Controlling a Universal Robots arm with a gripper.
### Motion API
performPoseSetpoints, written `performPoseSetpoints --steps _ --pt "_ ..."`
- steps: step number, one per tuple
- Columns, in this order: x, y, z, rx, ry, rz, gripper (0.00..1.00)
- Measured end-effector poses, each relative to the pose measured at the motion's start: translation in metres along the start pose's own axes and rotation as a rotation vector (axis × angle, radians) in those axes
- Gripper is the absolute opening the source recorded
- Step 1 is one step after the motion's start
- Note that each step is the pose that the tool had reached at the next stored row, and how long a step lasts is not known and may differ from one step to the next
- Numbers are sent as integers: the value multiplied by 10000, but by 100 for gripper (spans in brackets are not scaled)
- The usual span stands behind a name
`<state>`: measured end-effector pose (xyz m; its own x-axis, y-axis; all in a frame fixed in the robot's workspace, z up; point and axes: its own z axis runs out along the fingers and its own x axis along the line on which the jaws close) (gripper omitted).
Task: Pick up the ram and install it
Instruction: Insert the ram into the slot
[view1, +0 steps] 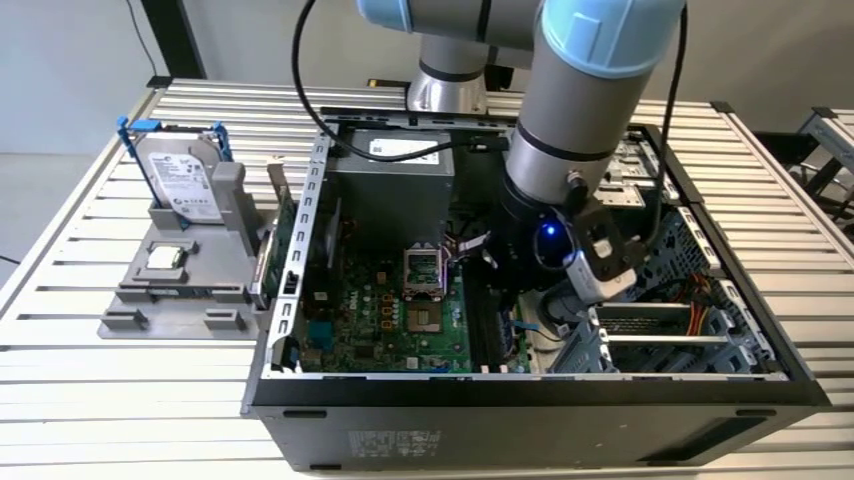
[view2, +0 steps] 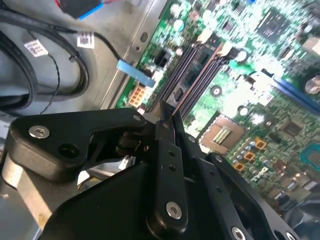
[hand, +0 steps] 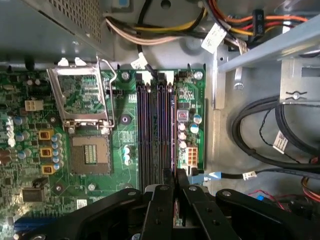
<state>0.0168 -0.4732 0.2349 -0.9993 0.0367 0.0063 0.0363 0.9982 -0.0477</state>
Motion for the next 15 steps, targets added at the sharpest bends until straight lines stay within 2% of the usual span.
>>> performPoseSetpoints --steps 4,9,15 --pt "1 27 27 3 -2 0 0" --pt "1 58 110 4 -2 -28 0" --pt "2 77 126 4 -6 -81 0"
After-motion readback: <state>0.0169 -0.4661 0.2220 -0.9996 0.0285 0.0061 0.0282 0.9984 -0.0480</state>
